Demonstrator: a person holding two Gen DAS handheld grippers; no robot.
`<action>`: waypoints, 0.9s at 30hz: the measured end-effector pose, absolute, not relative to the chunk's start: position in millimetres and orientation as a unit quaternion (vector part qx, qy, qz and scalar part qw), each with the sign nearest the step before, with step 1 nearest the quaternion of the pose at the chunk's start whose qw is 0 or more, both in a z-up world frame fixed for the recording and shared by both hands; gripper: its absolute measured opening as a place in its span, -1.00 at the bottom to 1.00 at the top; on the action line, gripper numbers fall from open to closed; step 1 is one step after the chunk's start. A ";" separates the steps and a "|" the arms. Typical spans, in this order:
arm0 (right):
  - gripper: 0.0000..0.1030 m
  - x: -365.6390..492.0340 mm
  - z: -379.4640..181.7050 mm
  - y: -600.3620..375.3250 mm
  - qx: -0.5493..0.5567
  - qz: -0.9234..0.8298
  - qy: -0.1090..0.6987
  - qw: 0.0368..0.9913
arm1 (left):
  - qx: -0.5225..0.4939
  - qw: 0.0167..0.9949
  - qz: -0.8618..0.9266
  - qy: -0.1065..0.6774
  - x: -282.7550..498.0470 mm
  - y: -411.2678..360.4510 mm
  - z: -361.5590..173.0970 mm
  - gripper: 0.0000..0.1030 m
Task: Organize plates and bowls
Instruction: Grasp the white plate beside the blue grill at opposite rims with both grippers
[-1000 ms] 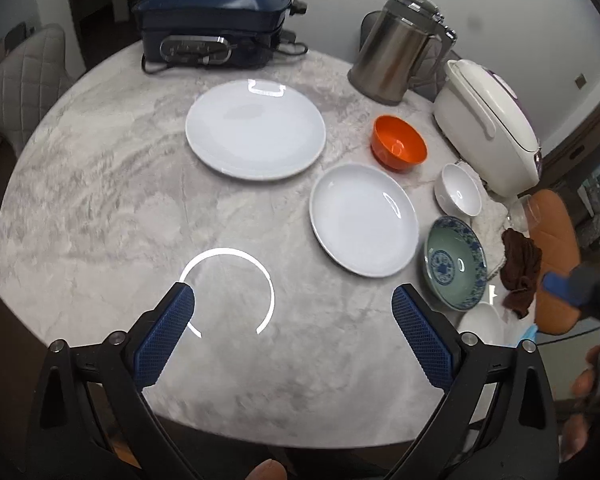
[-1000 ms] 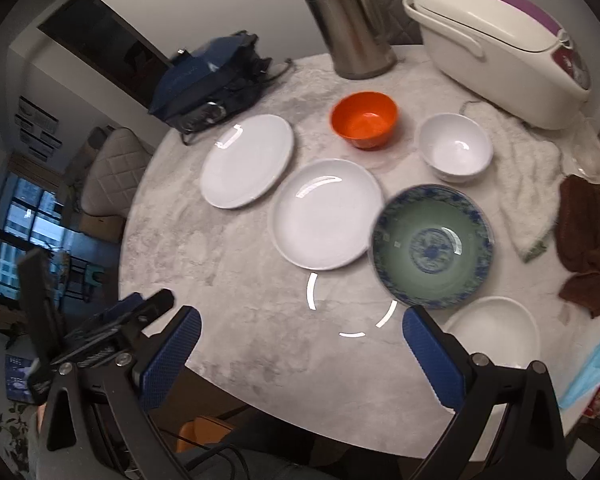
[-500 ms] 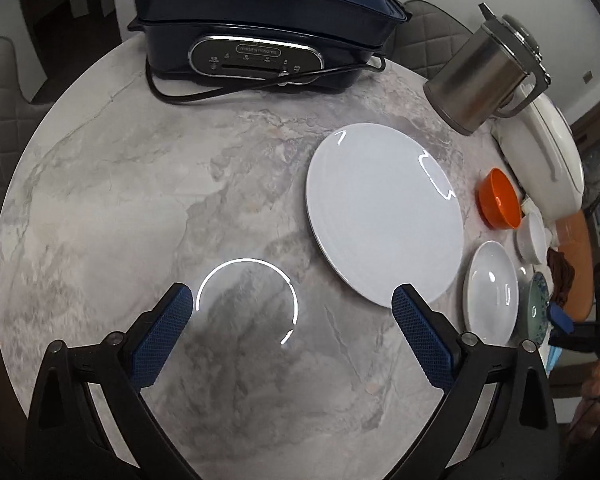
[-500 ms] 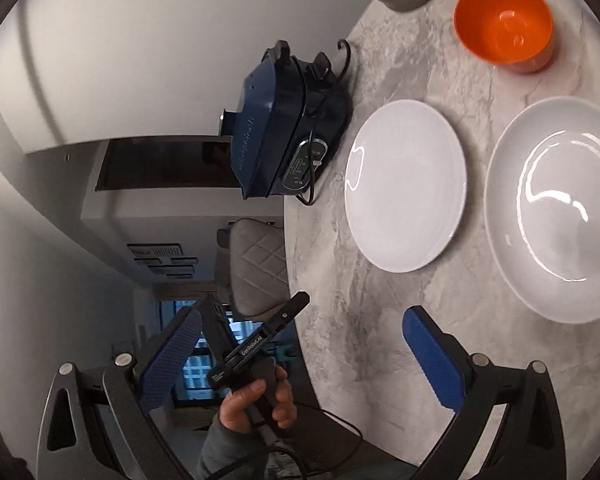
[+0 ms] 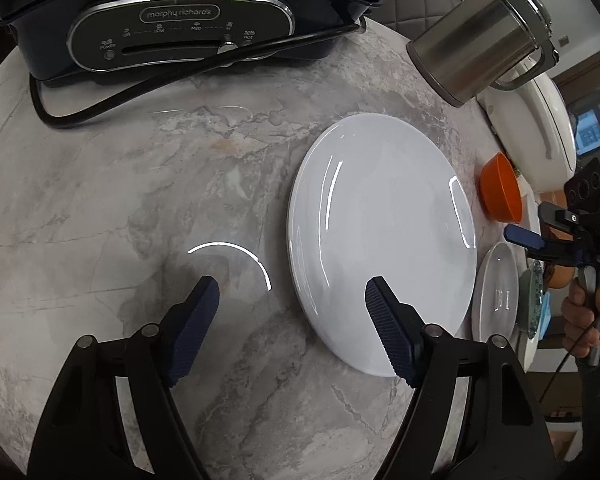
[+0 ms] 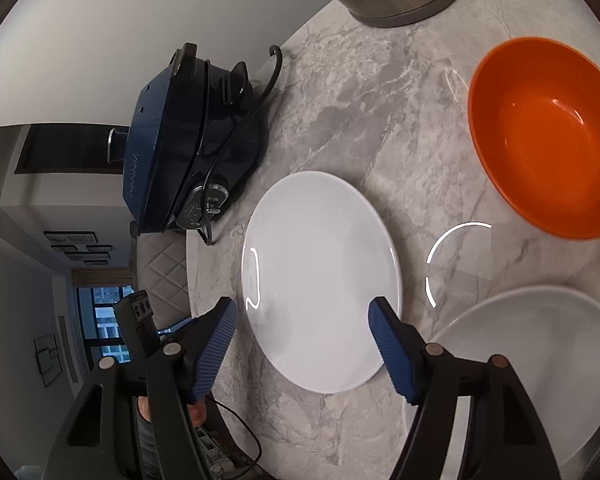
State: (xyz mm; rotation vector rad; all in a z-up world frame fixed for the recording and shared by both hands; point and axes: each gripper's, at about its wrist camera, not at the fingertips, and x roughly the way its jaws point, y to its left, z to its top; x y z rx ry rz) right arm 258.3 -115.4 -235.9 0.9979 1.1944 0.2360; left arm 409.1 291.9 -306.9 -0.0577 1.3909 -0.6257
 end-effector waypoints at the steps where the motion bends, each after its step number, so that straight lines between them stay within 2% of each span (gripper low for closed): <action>1: 0.35 259.7 -239.9 -116.4 0.448 0.107 0.542 0.703 | -0.023 0.720 -0.280 0.634 410.7 288.0 -311.0 0.40; 8: 0.26 272.8 -262.5 -114.4 0.415 0.098 0.576 0.697 | -0.033 0.707 -0.299 0.641 411.3 273.9 -321.6 0.22; 11: 0.26 273.0 -267.8 -115.1 0.415 0.102 0.580 0.694 | -0.033 0.698 -0.300 0.650 413.9 267.1 -328.8 -0.09; 15: 0.25 276.0 -275.1 -113.5 0.400 0.094 0.597 0.689 | -0.035 0.693 -0.300 0.655 415.6 264.1 -333.0 -0.36; 24: 0.11 278.0 -288.7 -114.3 0.399 0.085 0.608 0.681 | -0.035 0.689 -0.298 0.659 421.2 262.3 -332.8 -0.40; 27: -0.01 278.3 -289.2 -111.5 0.392 0.092 0.613 0.679 | -0.028 0.687 -0.303 0.660 423.0 260.1 -331.8 -0.40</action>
